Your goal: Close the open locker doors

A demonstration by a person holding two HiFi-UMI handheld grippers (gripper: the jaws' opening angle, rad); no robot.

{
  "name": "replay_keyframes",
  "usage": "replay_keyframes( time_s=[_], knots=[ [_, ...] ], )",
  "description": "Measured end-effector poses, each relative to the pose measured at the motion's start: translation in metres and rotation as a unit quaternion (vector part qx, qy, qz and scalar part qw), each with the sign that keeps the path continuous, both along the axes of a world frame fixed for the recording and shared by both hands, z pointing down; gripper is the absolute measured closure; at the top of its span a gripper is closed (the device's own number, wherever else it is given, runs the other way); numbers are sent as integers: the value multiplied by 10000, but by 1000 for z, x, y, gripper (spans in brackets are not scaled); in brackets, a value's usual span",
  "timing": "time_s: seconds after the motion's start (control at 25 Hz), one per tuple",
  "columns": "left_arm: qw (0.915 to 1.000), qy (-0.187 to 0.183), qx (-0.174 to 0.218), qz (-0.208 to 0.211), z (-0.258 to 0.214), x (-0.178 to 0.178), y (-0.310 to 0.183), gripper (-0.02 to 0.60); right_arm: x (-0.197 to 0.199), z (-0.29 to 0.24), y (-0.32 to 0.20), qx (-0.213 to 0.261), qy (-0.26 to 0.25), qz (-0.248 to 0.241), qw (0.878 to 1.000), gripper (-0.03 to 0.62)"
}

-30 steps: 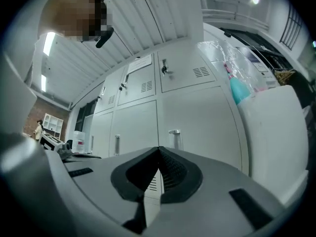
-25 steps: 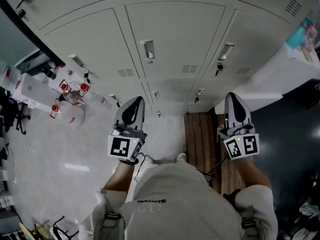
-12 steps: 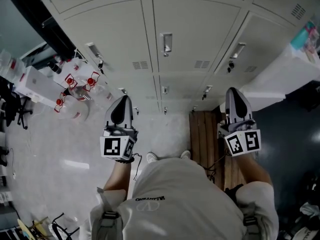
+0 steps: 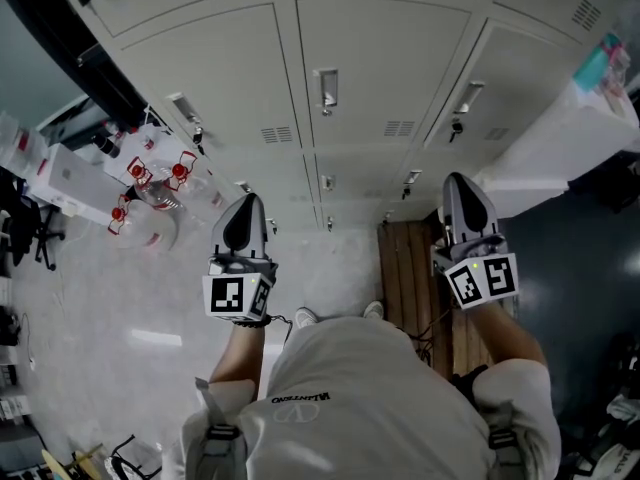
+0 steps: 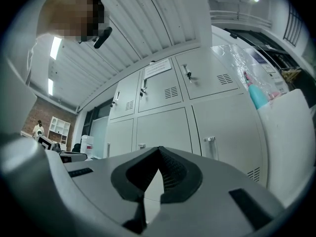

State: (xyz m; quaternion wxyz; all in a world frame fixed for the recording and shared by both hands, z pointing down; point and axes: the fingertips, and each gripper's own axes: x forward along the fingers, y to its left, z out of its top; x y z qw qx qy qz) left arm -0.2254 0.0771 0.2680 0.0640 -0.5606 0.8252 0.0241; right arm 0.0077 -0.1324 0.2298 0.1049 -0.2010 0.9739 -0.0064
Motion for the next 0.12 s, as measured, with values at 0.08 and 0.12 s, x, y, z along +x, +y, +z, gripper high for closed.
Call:
replay_keyframes(
  time_s=[0.08, 0.12],
  knots=[
    [10000, -15, -7, -20, -1, -1, 0, 578, -2, 0, 1, 14, 9, -21, 10000, 586],
    [10000, -24, -9, -29, -2, -1, -1, 578, -3, 0, 1, 19, 13, -32, 10000, 586]
  ],
)
